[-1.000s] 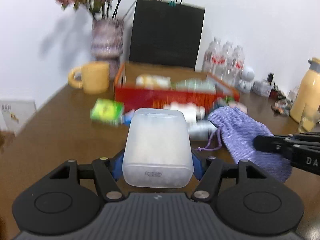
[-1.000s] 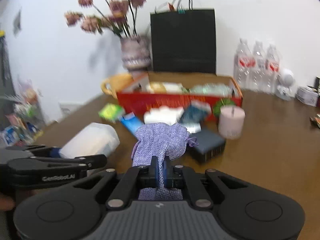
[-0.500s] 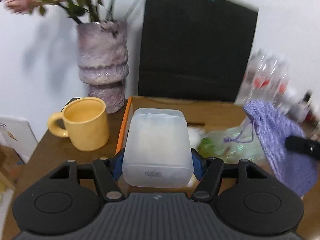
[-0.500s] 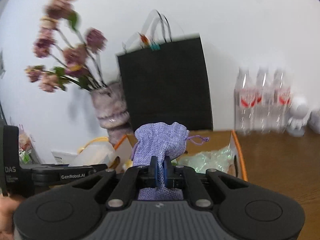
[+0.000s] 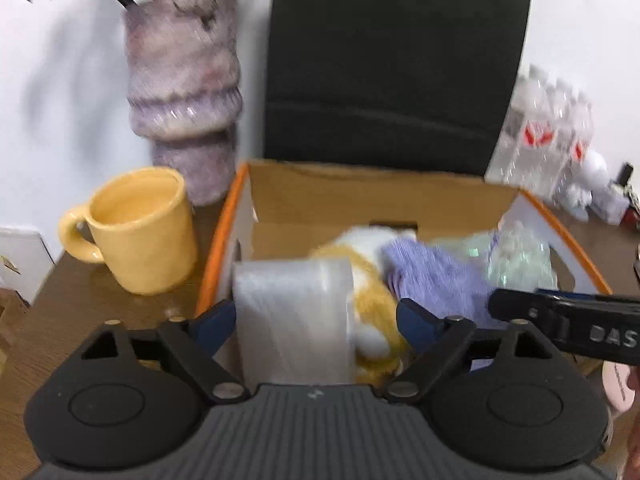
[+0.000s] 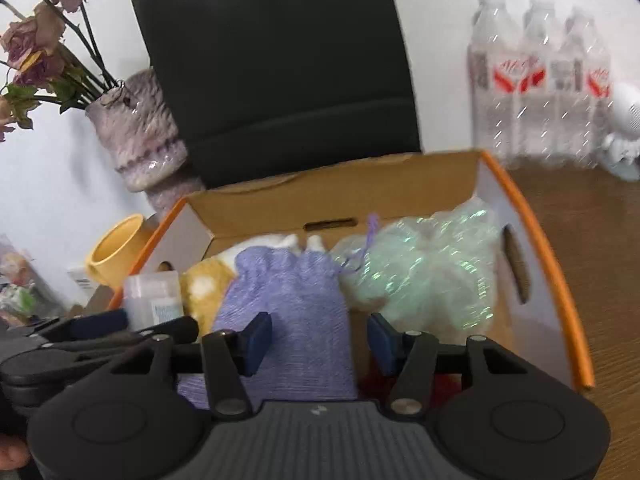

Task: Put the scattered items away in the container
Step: 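Carry the frosted box and lavender pouch with both tools over the cardboard box, then lower both tools into the box and open them to release the items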

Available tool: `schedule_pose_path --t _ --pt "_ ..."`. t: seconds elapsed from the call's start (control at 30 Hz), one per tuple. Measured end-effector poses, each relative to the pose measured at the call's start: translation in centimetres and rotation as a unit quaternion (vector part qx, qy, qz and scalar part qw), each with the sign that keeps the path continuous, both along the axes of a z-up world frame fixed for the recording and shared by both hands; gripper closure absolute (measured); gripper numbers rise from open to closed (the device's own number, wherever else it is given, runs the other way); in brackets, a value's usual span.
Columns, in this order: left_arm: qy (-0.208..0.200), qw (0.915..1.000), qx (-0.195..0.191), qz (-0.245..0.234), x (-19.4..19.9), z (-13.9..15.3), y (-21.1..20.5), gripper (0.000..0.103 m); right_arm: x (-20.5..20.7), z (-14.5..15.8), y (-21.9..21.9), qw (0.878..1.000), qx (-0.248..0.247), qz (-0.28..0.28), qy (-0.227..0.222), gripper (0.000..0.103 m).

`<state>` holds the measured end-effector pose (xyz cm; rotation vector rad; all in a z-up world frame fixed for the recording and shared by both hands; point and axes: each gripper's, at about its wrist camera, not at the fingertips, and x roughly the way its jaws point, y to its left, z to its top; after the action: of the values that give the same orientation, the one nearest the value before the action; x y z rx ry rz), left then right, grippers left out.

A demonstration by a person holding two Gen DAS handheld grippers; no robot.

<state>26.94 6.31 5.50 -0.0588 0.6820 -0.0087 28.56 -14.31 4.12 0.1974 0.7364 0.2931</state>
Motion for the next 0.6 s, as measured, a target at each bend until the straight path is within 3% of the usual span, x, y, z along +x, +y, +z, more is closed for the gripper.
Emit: schedule_pose_path --t 0.07,0.13,0.2,0.27,0.43,0.53,0.6 --pt "-0.012 0.9999 -0.009 -0.001 -0.2 0.4 0.3 0.017 -0.4 0.7 -0.1 1.000 0.000 0.000 -0.011 0.048" --pt "-0.024 0.9993 -0.025 -0.012 -0.3 0.6 0.6 0.033 -0.8 1.5 0.0 1.000 -0.005 0.004 -0.023 0.048" --pt "-0.025 0.9996 -0.006 -0.006 0.2 0.2 0.2 0.050 -1.2 2.3 0.4 0.999 0.000 0.029 -0.024 0.048" --pt "-0.028 0.9995 0.008 -0.008 0.6 -0.4 0.1 0.051 -1.7 2.8 1.2 0.998 0.009 0.066 -0.020 0.050" --pt "-0.007 0.9996 -0.023 -0.013 1.8 -1.4 1.4 0.052 -1.4 1.5 3.6 0.992 -0.003 0.121 0.019 0.055" --pt "-0.006 0.9982 0.058 -0.018 2.0 -2.1 -0.7 0.048 -0.2 -0.2 3.4 0.996 -0.002 0.087 0.031 0.055" --pt "-0.002 0.9945 0.103 -0.021 2.2 -2.8 -2.1 0.039 0.2 -0.7 2.9 0.998 -0.004 0.058 0.019 0.058"
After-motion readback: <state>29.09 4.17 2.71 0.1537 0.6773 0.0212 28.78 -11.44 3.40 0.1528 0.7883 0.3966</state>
